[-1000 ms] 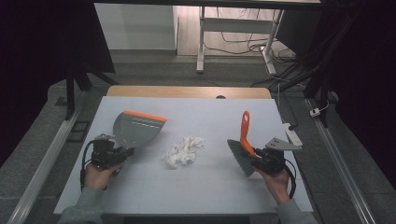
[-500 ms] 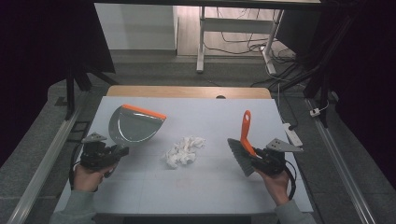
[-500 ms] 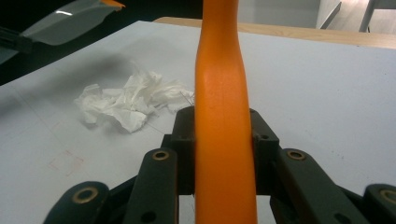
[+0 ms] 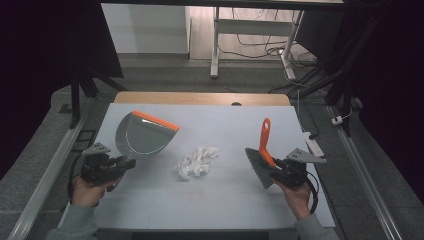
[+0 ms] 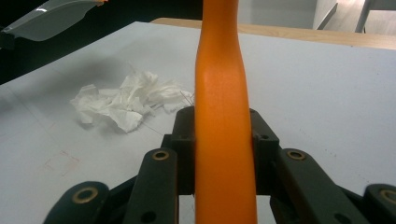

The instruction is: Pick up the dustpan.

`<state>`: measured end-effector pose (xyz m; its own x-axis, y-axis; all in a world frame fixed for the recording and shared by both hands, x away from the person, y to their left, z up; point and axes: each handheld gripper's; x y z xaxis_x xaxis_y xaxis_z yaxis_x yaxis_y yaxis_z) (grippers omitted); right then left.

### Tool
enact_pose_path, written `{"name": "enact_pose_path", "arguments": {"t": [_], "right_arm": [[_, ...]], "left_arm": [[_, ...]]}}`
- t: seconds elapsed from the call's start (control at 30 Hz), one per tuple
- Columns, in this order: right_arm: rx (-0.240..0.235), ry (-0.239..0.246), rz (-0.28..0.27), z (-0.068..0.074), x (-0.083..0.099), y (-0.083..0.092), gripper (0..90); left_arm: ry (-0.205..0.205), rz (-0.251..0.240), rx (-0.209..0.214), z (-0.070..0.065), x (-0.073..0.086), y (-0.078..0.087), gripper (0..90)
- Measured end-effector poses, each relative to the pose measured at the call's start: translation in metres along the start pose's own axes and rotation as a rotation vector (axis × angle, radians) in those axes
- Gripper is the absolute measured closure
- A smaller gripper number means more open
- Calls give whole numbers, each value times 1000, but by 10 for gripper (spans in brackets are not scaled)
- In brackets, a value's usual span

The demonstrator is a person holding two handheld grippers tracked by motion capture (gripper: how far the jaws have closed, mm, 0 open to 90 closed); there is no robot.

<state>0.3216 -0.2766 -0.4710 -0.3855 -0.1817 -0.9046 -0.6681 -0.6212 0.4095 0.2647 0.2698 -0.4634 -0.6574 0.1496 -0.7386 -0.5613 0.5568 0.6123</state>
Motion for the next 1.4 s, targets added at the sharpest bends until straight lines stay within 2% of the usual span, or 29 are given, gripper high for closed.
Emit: {"name": "enact_pose_path", "arguments": {"t": [0.2,0.4,0.6,0.7,0.97,1.1,1.27,1.4], "right_arm": [[4,-2,4,-1,0,0,694],[4,4,7,0,1,-1,694],[4,5,7,1,1,0,695],[5,6,9,1,1,0,694],[2,7,12,0,2,-1,694],[7,13,14,1,2,-1,694],[6,17,14,1,2,-1,694],[7,16,14,1,2,-1,694]], "left_arm": [[-56,25,14,0,5,11,617],[-79,52,27,-1,13,16,616],[-112,85,50,-2,15,16,616],[-137,132,65,-2,17,15,616],[-194,216,101,-2,21,7,616],[-197,239,104,-2,22,5,616],[-231,267,104,-2,24,5,617],[-246,286,122,-1,26,7,617]]}}
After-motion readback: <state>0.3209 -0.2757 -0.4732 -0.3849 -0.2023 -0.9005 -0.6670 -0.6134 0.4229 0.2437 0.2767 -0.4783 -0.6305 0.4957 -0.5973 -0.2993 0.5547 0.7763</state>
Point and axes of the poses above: each handheld gripper's, and its own axes: y roughly backward along the jaws, x roughly out of its underside, z roughly to its left, and after that the axes turned 4 degrees about x, right-handed
